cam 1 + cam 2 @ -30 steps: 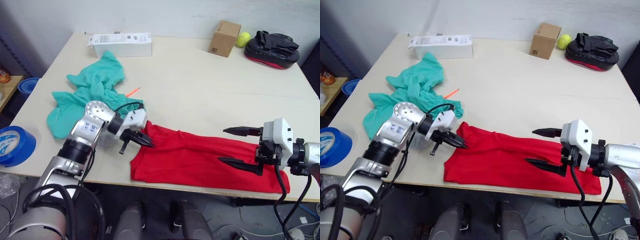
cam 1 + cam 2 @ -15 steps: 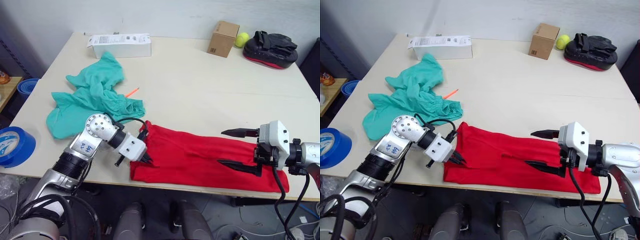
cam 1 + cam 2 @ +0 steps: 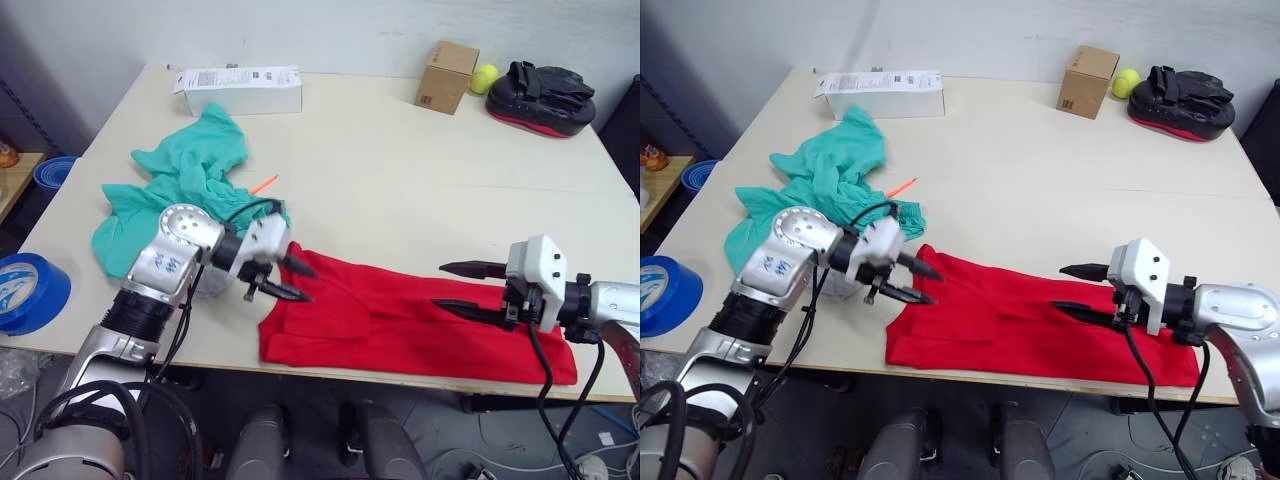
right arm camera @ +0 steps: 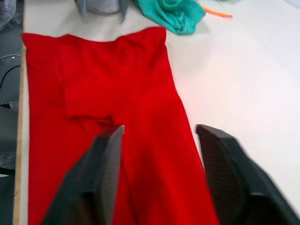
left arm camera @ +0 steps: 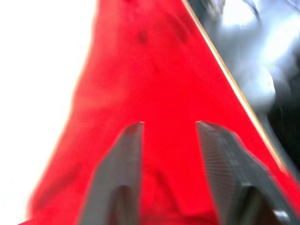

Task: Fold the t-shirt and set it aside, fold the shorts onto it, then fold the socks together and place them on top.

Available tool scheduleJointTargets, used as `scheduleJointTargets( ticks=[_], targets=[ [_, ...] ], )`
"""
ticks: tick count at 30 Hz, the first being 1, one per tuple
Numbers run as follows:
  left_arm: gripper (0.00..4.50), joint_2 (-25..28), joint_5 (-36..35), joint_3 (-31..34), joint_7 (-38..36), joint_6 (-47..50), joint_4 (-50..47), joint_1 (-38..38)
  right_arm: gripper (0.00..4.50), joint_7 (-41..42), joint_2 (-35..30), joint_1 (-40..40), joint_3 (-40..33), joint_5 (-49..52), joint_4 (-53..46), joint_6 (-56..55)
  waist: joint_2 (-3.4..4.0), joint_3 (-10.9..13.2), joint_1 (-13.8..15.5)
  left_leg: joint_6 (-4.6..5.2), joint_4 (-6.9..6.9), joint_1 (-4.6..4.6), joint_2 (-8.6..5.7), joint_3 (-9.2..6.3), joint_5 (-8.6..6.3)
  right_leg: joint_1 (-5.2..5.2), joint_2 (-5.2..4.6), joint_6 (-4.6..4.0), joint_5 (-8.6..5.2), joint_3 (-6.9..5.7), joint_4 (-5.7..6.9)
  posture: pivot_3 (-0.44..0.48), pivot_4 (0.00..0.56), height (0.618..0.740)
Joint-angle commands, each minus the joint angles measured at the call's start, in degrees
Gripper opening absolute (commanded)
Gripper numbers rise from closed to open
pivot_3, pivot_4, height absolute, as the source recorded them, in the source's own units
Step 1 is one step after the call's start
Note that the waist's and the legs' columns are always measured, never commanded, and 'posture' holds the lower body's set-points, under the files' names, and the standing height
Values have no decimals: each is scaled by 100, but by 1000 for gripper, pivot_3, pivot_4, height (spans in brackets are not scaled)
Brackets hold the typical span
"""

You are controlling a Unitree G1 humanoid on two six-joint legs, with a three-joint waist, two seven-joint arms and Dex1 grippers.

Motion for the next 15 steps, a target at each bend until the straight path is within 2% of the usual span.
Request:
scheduleJointTargets(
  ticks=[1, 2, 4, 6, 7, 11, 15],
  targets=[
    [3524, -161, -209, 185, 413, 783, -98, -89, 1071, -372, 150, -68, 260, -272, -181, 42, 0, 0, 6, 0, 0, 0, -1, 0, 0, 0, 0, 1, 0, 0, 0, 0, 150, 740],
    [3951, -243, -175, 202, 591, 951, -36, -105, 593, -516, 242, -119, 378, -359, -174, 77, 0, 0, 10, -1, 1, -1, -1, 0, 0, 0, 0, 1, 0, 0, 0, 0, 150, 740],
    [4490, -456, 68, 149, 1059, 1063, 264, -128, 16, -927, 518, -286, 670, -602, -93, 211, 0, 0, 7, -2, 3, -1, -1, 0, 1, 1, 0, 2, 1, 0, 0, 0, 150, 740],
    [4273, -633, 339, 60, 1325, 725, 596, -96, 0, -1276, 785, -431, 882, -833, 36, 349, 0, 0, 5, -3, 7, 1, -2, 1, 2, 0, -2, 3, 2, 4, 5, 0, 150, 740],
    [4085, -698, 503, -38, 1426, 568, 747, -81, 0, -1465, 905, -478, 1000, -991, 128, 422, 0, 0, 8, -4, 7, 0, -2, 0, 2, -1, -2, 3, 2, 4, 6, 0, 150, 740],
    [2800, -832, 1057, -380, 1689, 30, 1238, -60, 0, -2100, 1209, -509, 1232, -1495, 473, 633, 0, 0, 12, -7, 0, -6, -2, 2, 3, -8, -2, 2, 2, 3, 3, 0, 150, 740],
    [1559, -942, 1403, -523, 1881, -238, 1643, -118, 0, -2510, 1320, -311, 1016, -1737, 729, 748, 3, -2, 15, -7, -2, -3, -3, 4, 3, -7, -6, 2, 2, 3, 1, 0, 150, 740]
  ],
)
